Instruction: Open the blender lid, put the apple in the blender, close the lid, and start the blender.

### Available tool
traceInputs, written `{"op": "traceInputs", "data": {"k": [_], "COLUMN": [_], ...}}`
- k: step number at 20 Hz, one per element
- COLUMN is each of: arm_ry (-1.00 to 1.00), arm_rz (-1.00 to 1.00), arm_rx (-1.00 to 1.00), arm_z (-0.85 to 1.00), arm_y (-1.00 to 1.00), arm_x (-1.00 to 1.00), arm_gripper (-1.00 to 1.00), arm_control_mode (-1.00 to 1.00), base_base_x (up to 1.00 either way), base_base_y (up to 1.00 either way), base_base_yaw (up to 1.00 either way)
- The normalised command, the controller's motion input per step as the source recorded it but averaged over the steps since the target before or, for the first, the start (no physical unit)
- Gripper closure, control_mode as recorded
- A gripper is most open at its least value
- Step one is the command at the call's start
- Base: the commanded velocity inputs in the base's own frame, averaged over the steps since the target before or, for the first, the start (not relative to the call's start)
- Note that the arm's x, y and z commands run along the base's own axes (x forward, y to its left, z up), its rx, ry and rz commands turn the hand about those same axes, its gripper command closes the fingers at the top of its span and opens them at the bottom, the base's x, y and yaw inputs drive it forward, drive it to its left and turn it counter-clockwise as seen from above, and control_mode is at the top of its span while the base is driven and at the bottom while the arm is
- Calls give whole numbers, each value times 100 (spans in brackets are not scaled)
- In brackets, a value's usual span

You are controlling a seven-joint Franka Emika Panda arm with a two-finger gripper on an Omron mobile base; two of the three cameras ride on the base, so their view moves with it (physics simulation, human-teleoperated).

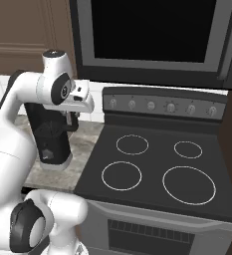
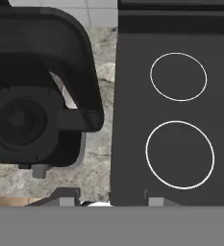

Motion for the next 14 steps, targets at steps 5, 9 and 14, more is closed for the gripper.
{"op": "traceInputs", "data": {"k": [5,9,14], "arm_ry": [0,-18,-24], "arm_rz": [0,1,0], "arm_rx": [0,-13,-7], "arm_z": [0,4,82], "arm_y": [0,66,73], "arm_x": [-17,-54,-34], "arm_gripper": [-100,-100,-100], "arm_control_mode": [-100,-100,-100], "base_base_x": [0,0,0], "base_base_y": [0,0,0], "base_base_yaw": [0,0,0]}}
